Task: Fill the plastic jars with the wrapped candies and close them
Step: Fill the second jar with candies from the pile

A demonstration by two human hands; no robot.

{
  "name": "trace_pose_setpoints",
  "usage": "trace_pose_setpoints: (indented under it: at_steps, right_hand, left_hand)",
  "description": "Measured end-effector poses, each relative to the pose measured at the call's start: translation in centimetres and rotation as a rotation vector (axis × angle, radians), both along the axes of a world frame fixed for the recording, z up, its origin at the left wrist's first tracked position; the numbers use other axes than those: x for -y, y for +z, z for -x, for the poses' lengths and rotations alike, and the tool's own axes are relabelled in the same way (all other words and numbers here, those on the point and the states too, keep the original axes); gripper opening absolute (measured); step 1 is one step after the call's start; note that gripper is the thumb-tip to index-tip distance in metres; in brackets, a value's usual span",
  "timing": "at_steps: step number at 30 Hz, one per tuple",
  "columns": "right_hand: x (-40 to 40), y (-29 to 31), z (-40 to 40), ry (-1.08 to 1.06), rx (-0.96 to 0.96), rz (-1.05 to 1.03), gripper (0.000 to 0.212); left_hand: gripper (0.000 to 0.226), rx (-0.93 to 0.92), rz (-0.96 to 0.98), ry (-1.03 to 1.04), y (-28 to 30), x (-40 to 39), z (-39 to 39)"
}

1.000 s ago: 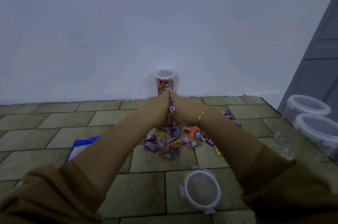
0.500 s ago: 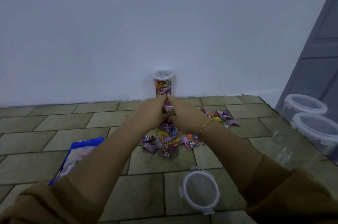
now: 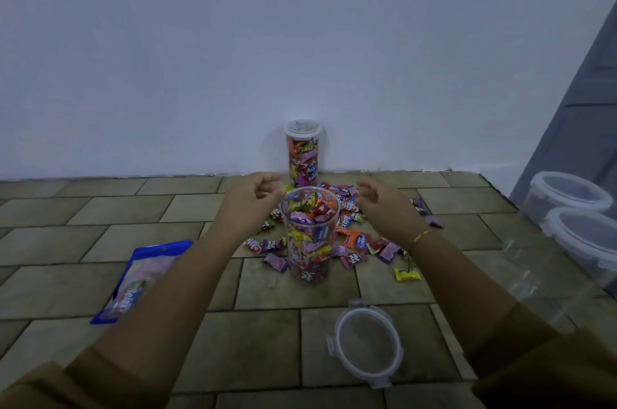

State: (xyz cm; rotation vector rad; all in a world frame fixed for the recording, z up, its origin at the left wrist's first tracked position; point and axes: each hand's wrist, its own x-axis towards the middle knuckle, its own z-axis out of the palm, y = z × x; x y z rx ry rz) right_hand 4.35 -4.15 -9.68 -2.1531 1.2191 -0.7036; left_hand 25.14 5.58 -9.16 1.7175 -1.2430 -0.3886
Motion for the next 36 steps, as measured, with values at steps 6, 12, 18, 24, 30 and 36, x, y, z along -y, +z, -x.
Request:
trace_pose_setpoints:
  at_steps: [6, 12, 18, 24, 30, 36]
  right_hand:
    - [0.5, -5.0, 0.4, 0.074, -0.386, -0.038, 0.046]
    - [0.2, -7.8, 0.3, 0.238, -0.679, 0.106, 0.044]
    - [0.0, -8.2, 0.4, 0.203, -0.743, 0.084, 0.038]
    - [-0.6, -7.2, 0.6, 0.066, -0.567, 0.102, 0.031]
    - [-1.1, -4.2, 0.0, -0.072, -0.177, 0.192, 0.03]
    - [-3.0, -0.2, -0.6, -0.031, 0.206, 0.252, 0.032]
  left_hand:
    - [0.024, 0.099, -0.102, 0.108, -3.7, -0.2, -0.6]
    - [0.043, 0.449, -0.463, -0.162, -7.8, -0.2, -1.2]
    - [0.041, 0.711, -0.536, -0.198, -9.6, -0.4, -1.2]
    - [0.038, 0.773, -0.588, -0.138, -9.4, -0.8, -1.9]
    - [0.03, 0.561, -0.455, 0.022, -8.1, -1.6, -1.9]
    - [0.027, 0.271, 0.039, 0.264, -2.9, -1.9, -0.5]
